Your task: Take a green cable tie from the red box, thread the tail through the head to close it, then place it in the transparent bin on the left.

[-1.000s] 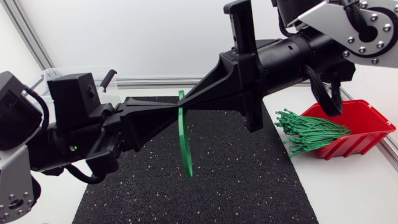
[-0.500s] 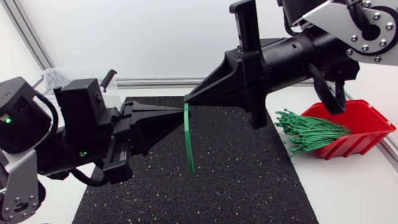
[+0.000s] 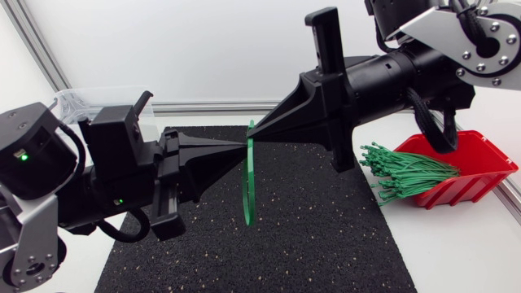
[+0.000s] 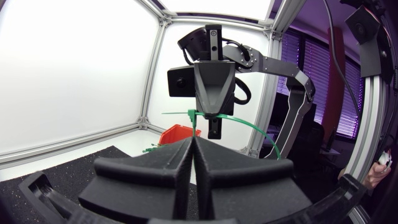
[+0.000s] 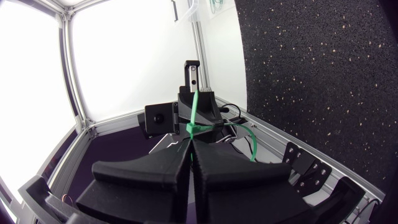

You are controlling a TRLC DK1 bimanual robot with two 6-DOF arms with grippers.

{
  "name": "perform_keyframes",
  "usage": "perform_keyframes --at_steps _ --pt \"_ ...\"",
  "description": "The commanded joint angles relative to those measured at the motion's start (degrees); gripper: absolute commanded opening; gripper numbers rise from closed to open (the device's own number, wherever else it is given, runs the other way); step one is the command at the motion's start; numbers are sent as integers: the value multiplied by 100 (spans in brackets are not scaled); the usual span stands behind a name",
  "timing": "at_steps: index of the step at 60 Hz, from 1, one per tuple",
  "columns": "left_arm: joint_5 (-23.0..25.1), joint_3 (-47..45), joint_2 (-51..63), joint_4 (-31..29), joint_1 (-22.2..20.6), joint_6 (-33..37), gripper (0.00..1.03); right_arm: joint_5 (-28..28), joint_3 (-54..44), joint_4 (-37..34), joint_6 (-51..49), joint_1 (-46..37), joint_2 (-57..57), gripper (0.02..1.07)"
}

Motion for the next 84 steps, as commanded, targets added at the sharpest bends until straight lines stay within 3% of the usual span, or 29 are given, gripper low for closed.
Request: perform_keyframes --at_steps 1,8,15,17,30,34,41,50,63,71,84 --pt "-83 60 86 92 73 105 4 43 -210 82 80 3 -72 8" --pt "-118 69 139 92 38 114 4 -1 -254 135 -52 11 -125 9" --pt "-135 95 227 92 38 193 4 -176 -201 -6 -219 82 -231 36" --pt "-135 86 244 92 47 211 4 -176 -210 -6 -228 108 -292 39" --pt "-127 43 306 109 64 272 4 -150 -316 -41 -219 222 -538 38" --pt "-127 43 306 118 73 272 4 -141 -377 -32 -228 222 -565 30" --pt "-127 95 306 118 91 263 4 -124 -491 -15 -228 213 -582 30" --pt "-135 201 262 118 99 167 4 -97 -623 -24 -237 222 -345 40" --pt "-135 95 165 109 117 176 4 -97 -825 12 -386 126 -283 40" --pt "-135 25 191 118 82 263 4 -106 -922 20 -509 178 -292 50" --pt "-135 -98 227 118 117 589 4 -124 -940 20 -685 257 -415 51"
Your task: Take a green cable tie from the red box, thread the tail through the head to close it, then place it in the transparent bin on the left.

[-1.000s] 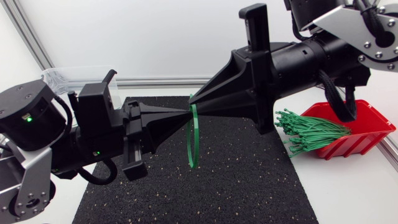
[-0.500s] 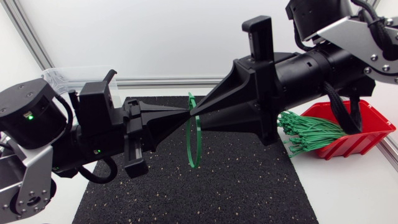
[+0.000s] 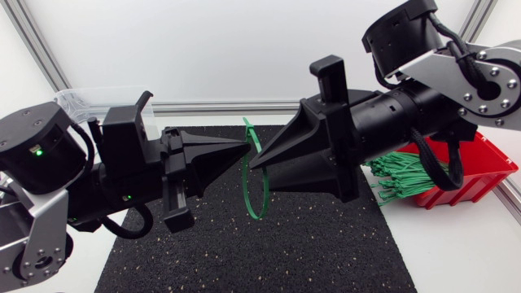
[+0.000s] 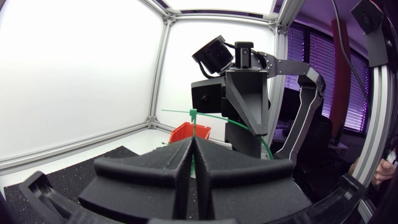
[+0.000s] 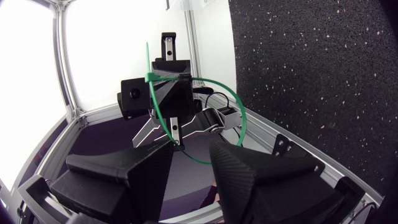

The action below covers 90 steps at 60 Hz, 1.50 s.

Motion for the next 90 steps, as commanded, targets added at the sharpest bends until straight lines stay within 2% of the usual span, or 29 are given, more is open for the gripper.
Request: perform_keyframes --at_steps 1,20,33,44,53,64,71,74,78,83,87,90 --pt "-9 -168 4 94 43 290 4 -65 -118 27 -169 80 -59 53" --pt "123 -300 39 85 95 606 4 -197 -215 185 -310 98 -94 74" --pt "800 -274 83 68 412 457 4 -372 -320 185 -635 -500 64 75" --pt "1116 -247 118 50 394 439 4 -451 -153 194 -714 -588 275 75" --pt "1143 -247 276 68 324 711 4 -495 32 159 -855 -412 477 75" --pt "1143 -230 390 85 280 1028 4 -768 506 -834 -1734 -289 802 74" --pt "1143 -239 364 85 227 1107 4 -785 603 -966 -1874 -262 925 74" --pt "1143 -265 364 85 210 1168 4 -785 603 -975 -1892 -236 969 71" --pt "1143 -291 373 85 192 1239 4 -777 612 -975 -1962 -236 1013 56" --pt "1134 -300 364 85 166 1283 4 -777 638 -975 -2041 -236 1084 51" --pt "1134 -300 338 85 166 1283 4 -777 647 -966 -2085 -262 1127 44" --pt "1134 -291 338 85 166 1274 4 -768 673 -966 -2094 -271 1154 43"
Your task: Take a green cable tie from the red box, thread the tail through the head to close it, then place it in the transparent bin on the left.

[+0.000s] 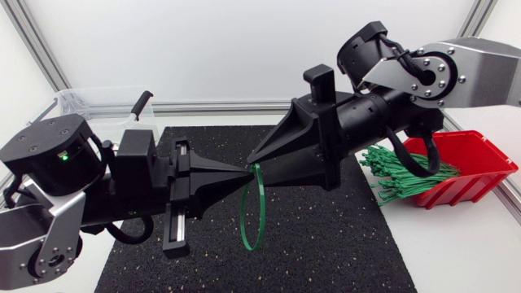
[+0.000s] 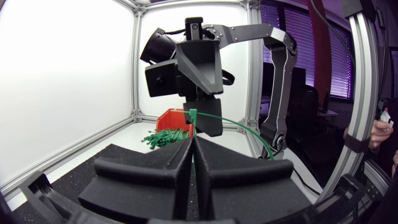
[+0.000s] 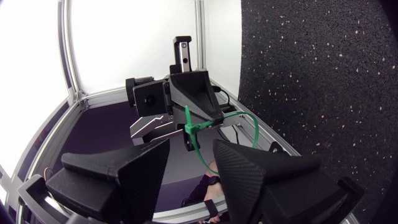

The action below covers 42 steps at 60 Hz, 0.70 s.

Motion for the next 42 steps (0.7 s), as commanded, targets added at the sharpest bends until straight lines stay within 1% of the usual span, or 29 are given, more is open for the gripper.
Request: perform_keyframes --at_steps 1,6,11,13,23,27,42 --pt "52 -110 8 85 -51 142 4 -23 153 -50 -151 22 120 43" --pt "43 -119 16 85 -77 151 4 -31 197 -59 -151 -22 120 43" --pt "43 -136 -1 85 -103 151 4 -23 241 -68 -151 -75 111 33" --pt "43 -136 -10 85 -112 142 4 -31 259 -68 -142 -84 111 32" --pt "26 -154 -10 85 -130 142 4 -40 302 -68 -142 -189 138 32" --pt "26 -154 -1 85 -130 142 4 -31 276 -33 -151 -189 155 28" --pt "8 -127 -54 76 -165 133 4 4 267 -59 -248 -224 419 28"
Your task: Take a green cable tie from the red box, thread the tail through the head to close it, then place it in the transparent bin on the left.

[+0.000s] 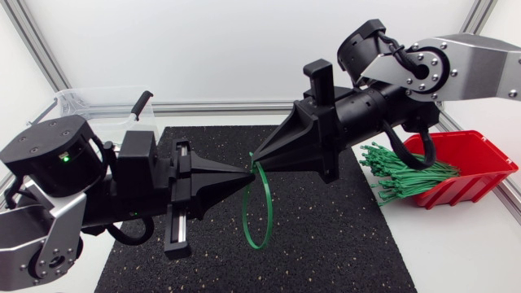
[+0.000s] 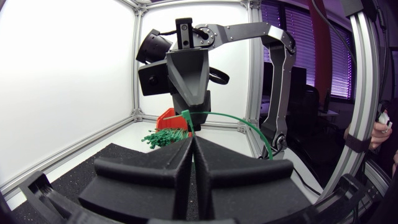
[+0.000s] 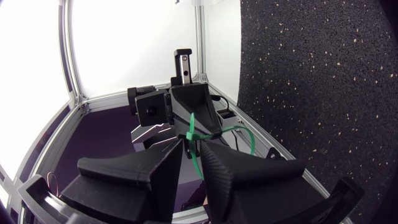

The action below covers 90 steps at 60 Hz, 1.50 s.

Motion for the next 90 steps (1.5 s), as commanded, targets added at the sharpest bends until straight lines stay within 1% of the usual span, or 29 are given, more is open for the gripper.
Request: perform_keyframes --at_steps 1,5,8,23,26,33,48,67,71,74,77,90 --pt "65 -116 -54 72 -91 131 4 10 79 -46 -176 -69 196 28" --pt "47 -99 -72 54 -91 122 4 2 71 -116 -228 -122 196 29" --pt "39 -90 -63 54 -91 131 4 2 71 -160 -263 -157 187 31" --pt "3 -90 -54 54 -99 131 4 -25 62 -336 -395 -421 46 32" --pt "3 -81 -54 54 -108 122 4 -34 53 -363 -404 -456 29 35" --pt "-23 -99 -54 54 -161 122 4 -34 62 -363 -422 -482 38 36" --pt "-58 -81 -54 46 -187 122 4 -42 229 -406 -430 -157 73 36" --pt "-58 -81 -80 37 -178 104 4 -34 238 -415 -439 -43 46 35" --pt "-58 -81 -80 28 -178 96 4 -25 194 -415 -448 -60 38 34" --pt "-58 -81 -80 28 -178 96 4 -16 167 -406 -466 -96 29 29" --pt "-58 -73 -80 28 -178 96 4 -16 141 -406 -474 -113 20 26" --pt "-58 -64 -80 11 -187 96 4 -7 35 -406 -492 -78 -85 26"
